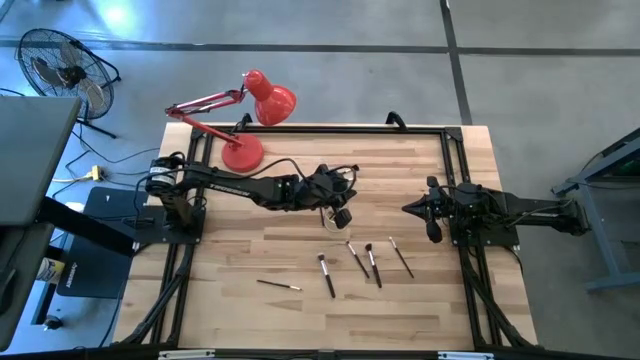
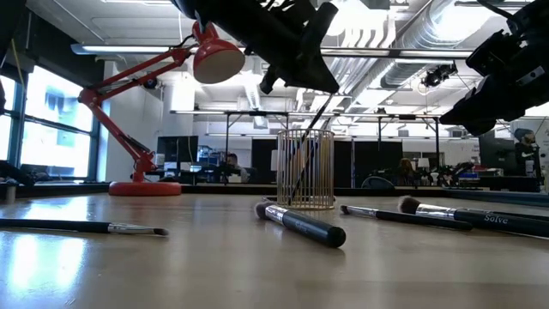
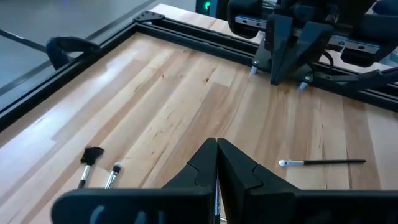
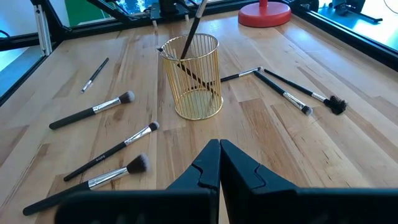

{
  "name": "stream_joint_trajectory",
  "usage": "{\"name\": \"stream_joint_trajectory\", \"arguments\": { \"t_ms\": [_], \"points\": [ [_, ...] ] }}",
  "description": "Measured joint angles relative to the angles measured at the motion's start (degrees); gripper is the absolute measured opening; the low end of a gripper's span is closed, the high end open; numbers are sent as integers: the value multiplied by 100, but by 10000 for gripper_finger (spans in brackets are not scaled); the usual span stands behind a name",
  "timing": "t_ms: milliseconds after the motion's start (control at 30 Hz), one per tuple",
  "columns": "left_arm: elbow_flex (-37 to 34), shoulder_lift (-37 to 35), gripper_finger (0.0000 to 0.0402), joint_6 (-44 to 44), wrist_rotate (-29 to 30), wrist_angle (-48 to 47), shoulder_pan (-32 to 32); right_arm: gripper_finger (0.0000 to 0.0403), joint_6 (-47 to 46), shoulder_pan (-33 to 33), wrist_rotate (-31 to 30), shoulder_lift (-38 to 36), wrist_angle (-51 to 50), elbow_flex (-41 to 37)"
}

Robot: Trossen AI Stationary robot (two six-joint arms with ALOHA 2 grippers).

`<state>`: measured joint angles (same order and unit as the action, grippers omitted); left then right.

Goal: Put items in baskets/containers
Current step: Put the eyeshadow brush into the wire organizer

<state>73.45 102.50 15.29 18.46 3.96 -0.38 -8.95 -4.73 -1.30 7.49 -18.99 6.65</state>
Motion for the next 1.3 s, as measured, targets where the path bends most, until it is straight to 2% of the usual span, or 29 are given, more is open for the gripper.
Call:
{"name": "stream_joint_trajectory", "arguments": {
  "t_ms": [333, 567, 733, 933, 1100, 1300],
  "points": [
    [0, 0, 76, 22, 9, -128, 0, 1, 0, 2, 2, 0, 0, 1],
    [7, -388, 83, -191, 29, -229, 0, 0, 0, 2, 2, 0, 0, 1],
    [13, -931, 83, -25, 95, -1141, -86, 0, 0, 0, 2, 0, -1, 1],
    [-8, -1597, 83, 809, -59, -3494, -409, 0, 0, 0, 0, 0, -2, 1],
    [-15, -1631, 83, 1656, 262, -4871, -849, 0, 1, 1, -1, -2, 0, 1],
    [-1, -1602, 78, 2357, 636, -5881, -1456, 1, 0, 2, 1, 0, 18, 1]
  ]
}}
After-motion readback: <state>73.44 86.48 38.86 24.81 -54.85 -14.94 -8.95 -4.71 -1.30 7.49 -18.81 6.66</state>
